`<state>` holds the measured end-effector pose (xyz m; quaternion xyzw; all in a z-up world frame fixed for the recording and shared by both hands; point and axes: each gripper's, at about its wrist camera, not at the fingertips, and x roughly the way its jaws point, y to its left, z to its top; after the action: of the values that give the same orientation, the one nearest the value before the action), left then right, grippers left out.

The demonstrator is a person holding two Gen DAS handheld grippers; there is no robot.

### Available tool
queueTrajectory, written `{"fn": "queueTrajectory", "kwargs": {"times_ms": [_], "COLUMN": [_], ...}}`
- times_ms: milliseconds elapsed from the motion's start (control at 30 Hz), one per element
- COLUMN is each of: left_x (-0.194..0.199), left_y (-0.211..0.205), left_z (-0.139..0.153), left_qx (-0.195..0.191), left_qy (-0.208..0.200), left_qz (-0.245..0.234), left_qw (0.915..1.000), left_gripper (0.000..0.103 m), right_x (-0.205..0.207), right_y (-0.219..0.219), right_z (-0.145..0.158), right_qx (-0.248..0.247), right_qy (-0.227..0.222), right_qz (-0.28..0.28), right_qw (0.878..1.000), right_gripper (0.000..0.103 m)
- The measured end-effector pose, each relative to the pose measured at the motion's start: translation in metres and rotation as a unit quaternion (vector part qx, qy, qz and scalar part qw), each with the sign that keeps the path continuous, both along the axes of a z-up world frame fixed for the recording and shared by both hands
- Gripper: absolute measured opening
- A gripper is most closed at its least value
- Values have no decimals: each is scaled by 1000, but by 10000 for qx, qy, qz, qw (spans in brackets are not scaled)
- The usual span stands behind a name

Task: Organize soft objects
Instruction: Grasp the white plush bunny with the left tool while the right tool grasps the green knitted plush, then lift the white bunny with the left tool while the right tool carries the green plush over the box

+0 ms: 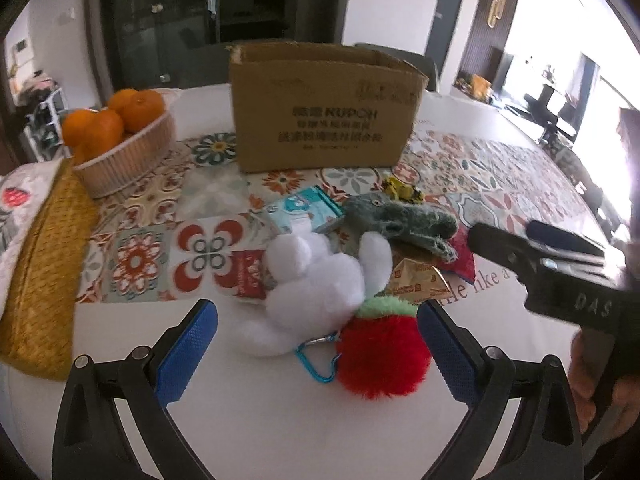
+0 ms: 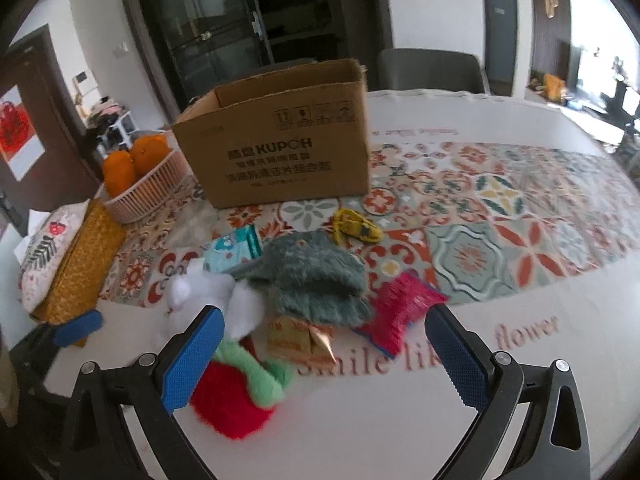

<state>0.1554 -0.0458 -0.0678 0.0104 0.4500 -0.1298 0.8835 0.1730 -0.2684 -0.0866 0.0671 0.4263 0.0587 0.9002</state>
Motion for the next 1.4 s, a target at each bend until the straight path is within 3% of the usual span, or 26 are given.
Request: {"fn": "queueTrajectory", "kwargs": {"times_ms": [300,600,767,1100,1400], "left_x": [32,52,60,68,65], "left_y": [-7,-11,-12,-15,-4], "left_z": [-27,-50,-59,-68,-62], "left_qx": [-178,-127,-191,-309,-565], "left_qy": [555,907,1030,1073,949], "left_qz": [-307,-373,-396,-521,-373], "left_qw": [9978,9951,9937,9924,9932], "left_gripper": [94,80,79,69,63], "right_x": [45,69,75,82,72], "right_y": [10,5,3,-1,9], "right_z": [-25,-50,-58,-74,-58], "right_qx": [125,395,520,704,490], "right_qy": [326,588,672,931,600], "right_qz": [423,285,247,165,220], "right_qw": [9985,9971,9961,9930,9968], "right_gripper": [100,91,88,69,45]}}
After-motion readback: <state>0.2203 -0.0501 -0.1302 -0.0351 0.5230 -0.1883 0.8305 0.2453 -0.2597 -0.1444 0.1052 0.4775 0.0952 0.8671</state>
